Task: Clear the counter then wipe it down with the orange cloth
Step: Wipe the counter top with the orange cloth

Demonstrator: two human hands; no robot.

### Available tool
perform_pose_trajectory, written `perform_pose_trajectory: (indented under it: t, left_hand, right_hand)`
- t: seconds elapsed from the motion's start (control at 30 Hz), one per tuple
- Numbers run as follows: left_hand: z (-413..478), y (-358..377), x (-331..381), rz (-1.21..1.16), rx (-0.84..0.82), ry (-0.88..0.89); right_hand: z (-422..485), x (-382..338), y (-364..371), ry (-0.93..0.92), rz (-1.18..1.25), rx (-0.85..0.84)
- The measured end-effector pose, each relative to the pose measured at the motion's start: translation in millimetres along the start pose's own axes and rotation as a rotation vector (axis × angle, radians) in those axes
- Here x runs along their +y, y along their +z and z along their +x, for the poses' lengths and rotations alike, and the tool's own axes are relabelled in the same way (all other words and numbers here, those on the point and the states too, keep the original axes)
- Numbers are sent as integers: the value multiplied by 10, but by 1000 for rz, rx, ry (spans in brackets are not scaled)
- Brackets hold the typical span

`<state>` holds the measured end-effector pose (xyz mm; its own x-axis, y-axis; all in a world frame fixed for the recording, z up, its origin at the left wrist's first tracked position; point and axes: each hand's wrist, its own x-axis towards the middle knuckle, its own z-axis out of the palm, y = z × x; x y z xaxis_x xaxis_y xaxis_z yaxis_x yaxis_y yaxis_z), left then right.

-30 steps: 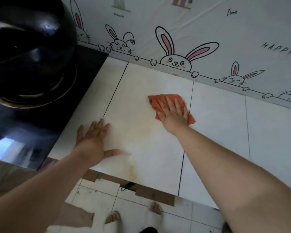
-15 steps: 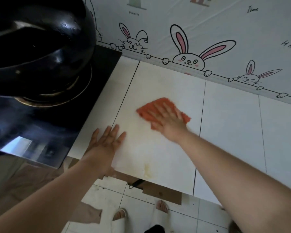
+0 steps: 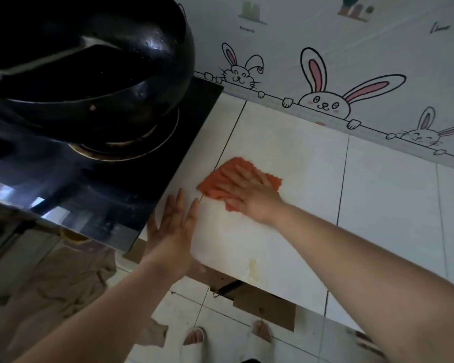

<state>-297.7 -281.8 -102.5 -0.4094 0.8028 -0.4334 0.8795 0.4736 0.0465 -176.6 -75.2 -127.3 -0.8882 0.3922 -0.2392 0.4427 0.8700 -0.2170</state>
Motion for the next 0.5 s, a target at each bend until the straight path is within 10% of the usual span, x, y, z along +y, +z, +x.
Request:
perform_pose_trajectory:
  t: [0.2, 0.5]
  left_hand:
    - [-70, 38, -185, -273, 12, -114]
    - [-112, 67, -173, -367, 161, -121]
  right_hand:
    - [734, -75, -156, 464, 114, -20]
    - [171, -921, 142, -106, 66, -12]
